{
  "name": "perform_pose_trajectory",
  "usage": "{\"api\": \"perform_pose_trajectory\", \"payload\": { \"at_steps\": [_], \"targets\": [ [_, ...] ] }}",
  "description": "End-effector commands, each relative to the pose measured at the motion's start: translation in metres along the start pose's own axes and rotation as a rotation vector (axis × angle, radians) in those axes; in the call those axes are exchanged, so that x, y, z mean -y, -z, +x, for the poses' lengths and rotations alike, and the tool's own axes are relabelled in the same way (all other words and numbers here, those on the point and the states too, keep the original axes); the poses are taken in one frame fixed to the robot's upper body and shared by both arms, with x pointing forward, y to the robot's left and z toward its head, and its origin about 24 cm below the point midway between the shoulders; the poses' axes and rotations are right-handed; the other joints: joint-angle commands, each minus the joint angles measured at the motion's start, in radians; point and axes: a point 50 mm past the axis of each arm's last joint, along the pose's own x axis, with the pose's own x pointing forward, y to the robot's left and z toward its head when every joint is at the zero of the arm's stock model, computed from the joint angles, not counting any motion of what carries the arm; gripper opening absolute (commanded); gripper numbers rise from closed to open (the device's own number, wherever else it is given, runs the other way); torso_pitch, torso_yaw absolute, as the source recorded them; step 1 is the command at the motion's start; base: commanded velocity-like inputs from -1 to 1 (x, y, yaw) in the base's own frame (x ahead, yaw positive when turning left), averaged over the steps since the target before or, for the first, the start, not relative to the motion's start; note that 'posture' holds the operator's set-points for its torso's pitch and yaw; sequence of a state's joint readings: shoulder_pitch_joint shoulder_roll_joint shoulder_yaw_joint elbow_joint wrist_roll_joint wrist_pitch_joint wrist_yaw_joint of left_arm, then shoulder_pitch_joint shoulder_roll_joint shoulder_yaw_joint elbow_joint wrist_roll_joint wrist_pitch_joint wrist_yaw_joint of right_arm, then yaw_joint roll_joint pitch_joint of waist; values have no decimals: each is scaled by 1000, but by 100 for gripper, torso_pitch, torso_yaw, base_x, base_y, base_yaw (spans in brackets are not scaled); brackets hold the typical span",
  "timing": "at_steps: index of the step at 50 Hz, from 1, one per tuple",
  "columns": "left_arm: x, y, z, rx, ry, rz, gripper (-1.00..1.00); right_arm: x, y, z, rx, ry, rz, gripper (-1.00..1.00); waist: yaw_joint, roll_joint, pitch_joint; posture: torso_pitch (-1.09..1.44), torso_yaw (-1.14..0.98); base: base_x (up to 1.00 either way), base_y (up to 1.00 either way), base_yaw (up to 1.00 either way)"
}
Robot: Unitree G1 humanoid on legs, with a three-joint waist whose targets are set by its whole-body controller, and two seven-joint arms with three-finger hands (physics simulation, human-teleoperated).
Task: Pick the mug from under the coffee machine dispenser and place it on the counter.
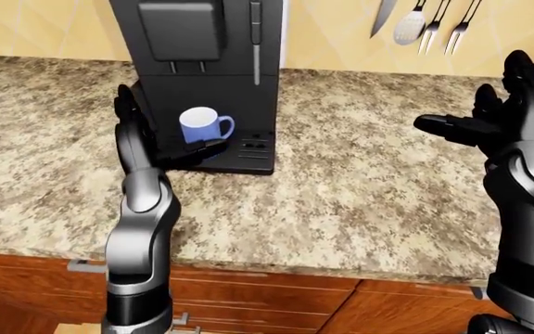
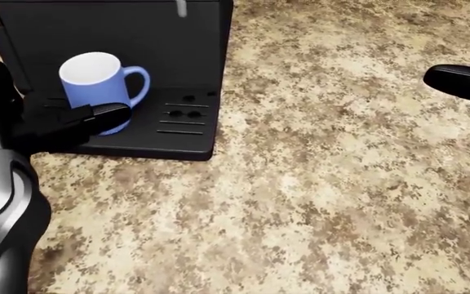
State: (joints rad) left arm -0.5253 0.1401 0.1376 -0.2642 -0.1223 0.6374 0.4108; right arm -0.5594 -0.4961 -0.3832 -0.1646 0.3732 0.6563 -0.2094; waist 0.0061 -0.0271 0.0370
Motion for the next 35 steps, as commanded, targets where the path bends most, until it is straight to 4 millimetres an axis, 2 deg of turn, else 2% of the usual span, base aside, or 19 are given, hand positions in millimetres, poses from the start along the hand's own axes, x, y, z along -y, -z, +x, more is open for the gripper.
{"api": "perform_pose_trajectory", "payload": {
  "at_steps": [1,5,19,35],
  "targets": [
    [2,-20,1,94,7,-21,100,0,-21,-1,95,-3,6,100,0,-3,-25,0,0,0,0,0],
    [3,-24,-1,107,13,-1,100,0,-21,-1,96,-2,8,100,0,-3,-26,0,0,0,0,0],
    [15,-7,-5,52,65,22,100,0,-23,-1,94,-4,14,100,2,-7,-26,0,0,0,0,0],
    [27,1,-5,42,44,-6,100,0,-23,-2,90,-7,22,100,3,-11,-28,0,0,0,0,0]
  ]
}}
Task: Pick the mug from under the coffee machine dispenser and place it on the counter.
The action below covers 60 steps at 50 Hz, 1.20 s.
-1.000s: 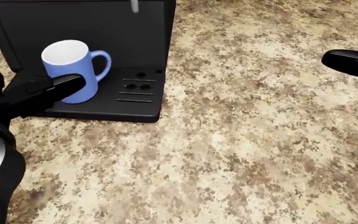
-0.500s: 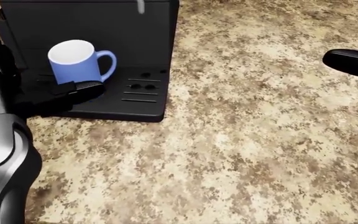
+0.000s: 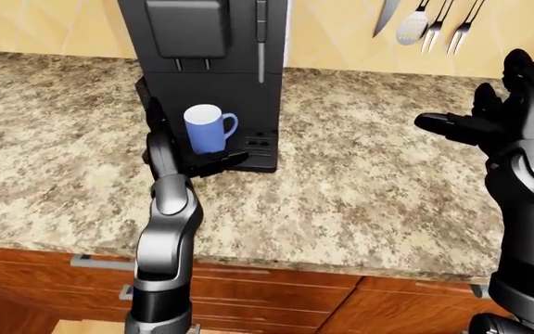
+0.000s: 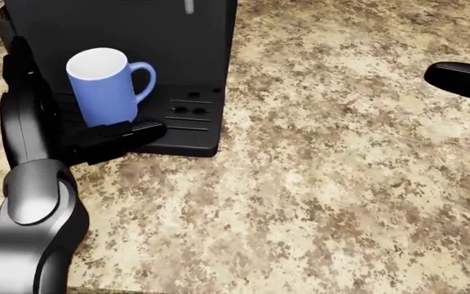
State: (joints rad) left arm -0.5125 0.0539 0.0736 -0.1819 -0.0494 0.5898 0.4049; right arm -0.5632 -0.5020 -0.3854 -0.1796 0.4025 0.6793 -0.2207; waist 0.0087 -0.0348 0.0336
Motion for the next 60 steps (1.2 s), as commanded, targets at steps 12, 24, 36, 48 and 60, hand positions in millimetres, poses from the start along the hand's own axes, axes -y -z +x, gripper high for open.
{"api": "perform_pose_trajectory", "payload": {
  "at_steps": [12,24,36,48,60],
  "targets": [
    [4,-23,4,91,-38,-26,100,2,-22,-2,97,2,13,100,0,-5,-25,0,0,0,0,0],
    [15,-25,-1,79,-33,-27,84,6,-22,-3,97,9,22,100,0,-7,-25,0,0,0,0,0],
    [23,-22,-6,68,-26,-31,55,7,-22,-4,95,8,27,100,0,-10,-24,0,0,0,0,0],
    [27,-15,-9,65,-35,-40,-40,8,-23,-5,95,5,40,100,3,-12,-26,0,0,0,0,0],
    [27,-19,-13,74,-24,-52,-100,8,-25,-6,96,0,41,100,5,-13,-26,0,0,0,0,0]
  ]
}}
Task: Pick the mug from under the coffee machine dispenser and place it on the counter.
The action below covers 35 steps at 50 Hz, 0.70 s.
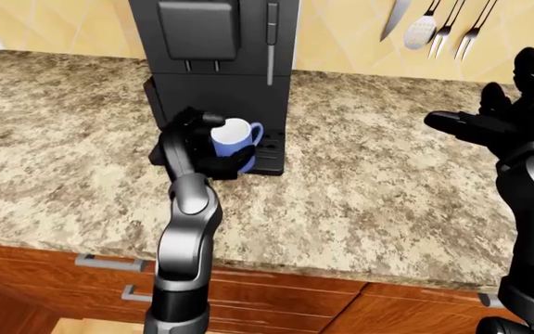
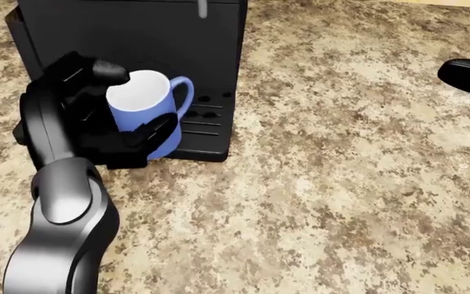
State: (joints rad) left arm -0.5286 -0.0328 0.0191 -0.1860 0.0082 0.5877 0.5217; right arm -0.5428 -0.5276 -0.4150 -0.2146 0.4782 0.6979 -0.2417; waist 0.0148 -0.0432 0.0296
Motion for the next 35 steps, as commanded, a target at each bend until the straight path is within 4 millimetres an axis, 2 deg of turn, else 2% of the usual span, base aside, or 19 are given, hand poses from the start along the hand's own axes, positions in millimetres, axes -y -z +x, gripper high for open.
{"api": "perform_pose_trajectory", "payload": {
  "at_steps": [1,21,28,35],
  "targets": [
    [6,-18,-4,63,42,-43,-100,0,-19,-1,91,-1,4,100,-1,-4,-22,0,0,0,0,0],
    [17,-57,-44,111,206,-60,-100,0,-19,-1,91,-5,2,100,-4,-8,-13,0,0,0,0,0],
    [23,-63,-58,116,290,-41,-100,0,-19,-1,91,-5,2,100,-3,-12,-11,0,0,0,0,0],
    [25,-58,-67,118,339,-16,-100,0,-20,-1,92,-4,2,100,-2,-15,-10,0,0,0,0,0]
  ]
}}
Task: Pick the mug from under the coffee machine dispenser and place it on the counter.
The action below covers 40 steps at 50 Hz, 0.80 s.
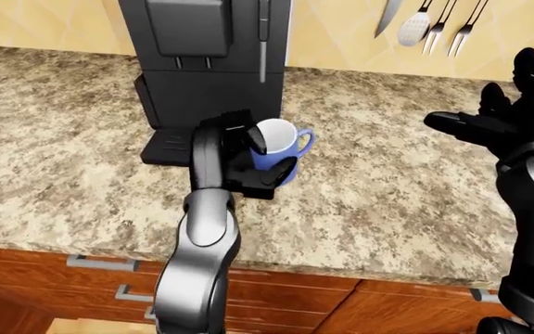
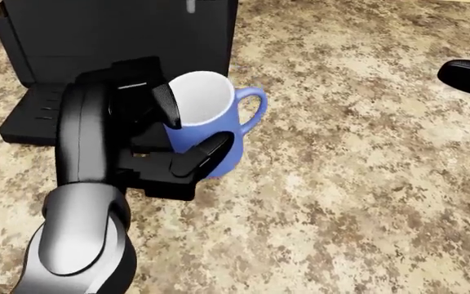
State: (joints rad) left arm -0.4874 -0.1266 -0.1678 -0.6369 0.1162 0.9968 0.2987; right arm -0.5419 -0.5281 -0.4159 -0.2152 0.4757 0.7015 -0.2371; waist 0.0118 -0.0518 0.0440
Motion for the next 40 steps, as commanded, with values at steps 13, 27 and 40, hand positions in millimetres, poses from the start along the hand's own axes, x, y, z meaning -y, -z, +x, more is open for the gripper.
{"api": "perform_pose_trajectory", "payload": {
  "at_steps": [13,27,40],
  "targets": [
    [9,-4,-16,79,73,-4,-100,1,-21,-1,97,0,6,100,4,-15,-25,0,0,0,0,0],
    [17,23,-28,17,167,41,-100,1,-20,-1,95,-1,4,100,10,-21,-27,0,0,0,0,0],
    [19,34,-29,-9,194,51,-100,0,-22,-1,97,-3,5,100,14,-24,-30,0,0,0,0,0]
  ]
}}
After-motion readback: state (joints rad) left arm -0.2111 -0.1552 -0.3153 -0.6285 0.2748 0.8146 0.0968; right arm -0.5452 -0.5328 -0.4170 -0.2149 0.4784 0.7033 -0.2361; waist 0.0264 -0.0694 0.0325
